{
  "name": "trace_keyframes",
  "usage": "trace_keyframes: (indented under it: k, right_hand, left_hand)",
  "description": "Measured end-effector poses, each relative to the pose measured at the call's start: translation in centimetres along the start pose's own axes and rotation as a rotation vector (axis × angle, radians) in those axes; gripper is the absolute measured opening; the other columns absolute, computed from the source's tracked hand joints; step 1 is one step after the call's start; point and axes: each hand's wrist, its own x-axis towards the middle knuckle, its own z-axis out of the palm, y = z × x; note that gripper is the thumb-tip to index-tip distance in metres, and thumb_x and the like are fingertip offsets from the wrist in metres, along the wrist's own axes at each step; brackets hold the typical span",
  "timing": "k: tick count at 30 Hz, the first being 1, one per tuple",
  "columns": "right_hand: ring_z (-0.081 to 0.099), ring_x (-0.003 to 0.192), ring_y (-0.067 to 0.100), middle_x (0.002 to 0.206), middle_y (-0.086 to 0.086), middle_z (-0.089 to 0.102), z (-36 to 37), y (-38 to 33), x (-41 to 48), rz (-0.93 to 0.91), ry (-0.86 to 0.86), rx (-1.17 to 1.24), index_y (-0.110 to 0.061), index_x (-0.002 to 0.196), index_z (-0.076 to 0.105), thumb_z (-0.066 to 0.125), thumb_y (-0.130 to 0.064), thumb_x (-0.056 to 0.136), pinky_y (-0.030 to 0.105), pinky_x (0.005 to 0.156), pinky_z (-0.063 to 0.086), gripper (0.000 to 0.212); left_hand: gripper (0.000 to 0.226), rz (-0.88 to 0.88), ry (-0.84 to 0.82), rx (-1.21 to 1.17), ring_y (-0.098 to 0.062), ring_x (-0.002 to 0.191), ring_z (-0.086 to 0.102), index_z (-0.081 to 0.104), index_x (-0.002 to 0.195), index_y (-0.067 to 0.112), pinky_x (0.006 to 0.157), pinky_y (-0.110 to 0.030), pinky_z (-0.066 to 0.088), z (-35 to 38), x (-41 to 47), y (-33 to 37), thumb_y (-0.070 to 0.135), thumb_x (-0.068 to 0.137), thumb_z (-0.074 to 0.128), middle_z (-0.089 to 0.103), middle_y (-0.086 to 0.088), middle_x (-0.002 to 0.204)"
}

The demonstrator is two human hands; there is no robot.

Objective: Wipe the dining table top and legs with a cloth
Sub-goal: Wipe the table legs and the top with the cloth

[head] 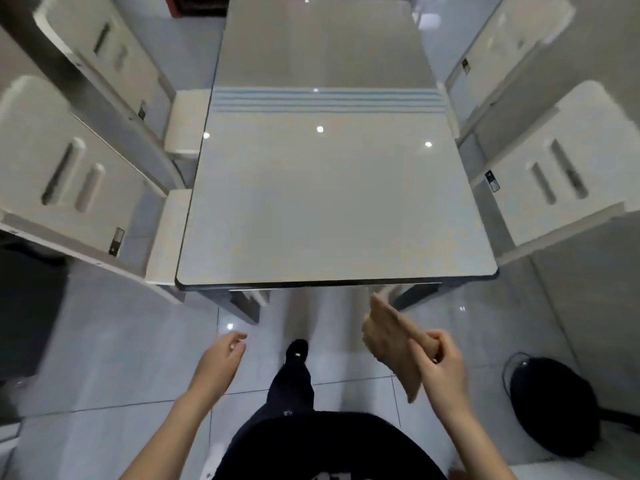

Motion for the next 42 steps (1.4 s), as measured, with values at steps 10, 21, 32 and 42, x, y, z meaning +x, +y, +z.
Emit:
trace_keyframes:
  k: [10, 21, 32, 42]
  right_hand:
    - [0.061, 0.070, 0.010, 0.072, -0.002, 0.065, -13.9, 9.3, -4.8, 0.021, 0.037, -0.079, -0.025, 0.084, 0.057, 0.071, -0.020, 0.087, 0.023, 0.058, 0.044, 0.014]
    - [0.061, 0.079, 0.005, 0.088, -0.015, 0.065, -15.4, 16.5, 4.2, -0.018, -0.043, -0.074, -0.043, 0.095, 0.056, 0.068, -0.002, 0.085, 0.018, 0.068, 0.045, 0.044]
    - [0.060, 0.080, 0.004, 0.086, -0.013, 0.065, -6.5, 29.2, 23.9, -0.393, 0.050, -0.015, -0.037, 0.095, 0.061, 0.067, -0.015, 0.091, 0.013, 0.068, 0.044, 0.023]
    - [0.047, 0.106, 0.013, 0.113, -0.001, 0.051, 4.1, 32.6, 36.5, -0.764, 0.943, 0.418, -0.026, 0.111, 0.047, 0.058, -0.028, 0.095, 0.016, 0.094, 0.038, 0.020]
  left_hand:
    - [0.018, 0.136, -0.225, 0.056, -0.006, 0.101, 0.061, 0.056, 0.100, 0.040, 0.082, -0.020, 0.044, 14.7, -9.8, 6.6, 0.024, 0.098, 0.051, 0.065, 0.013, 0.104]
    - [0.014, 0.281, -0.439, 0.164, 0.011, 0.094, 0.056, 0.053, 0.090, 0.047, 0.078, -0.005, 0.039, 25.0, 0.3, 14.0, 0.035, 0.094, 0.049, 0.065, 0.012, 0.102]
    - [0.036, 0.556, -0.328, -0.314, 0.006, 0.103, 0.058, 0.049, 0.134, 0.025, 0.081, -0.006, 0.044, 44.2, 23.5, 17.3, 0.019, 0.099, 0.052, 0.056, 0.006, 0.126]
    - [0.033, 1.169, -0.267, -0.607, -0.008, 0.115, 0.060, 0.060, 0.119, 0.034, 0.106, -0.035, 0.042, 50.2, 32.0, 20.9, 0.040, 0.088, 0.050, 0.068, 0.013, 0.117]
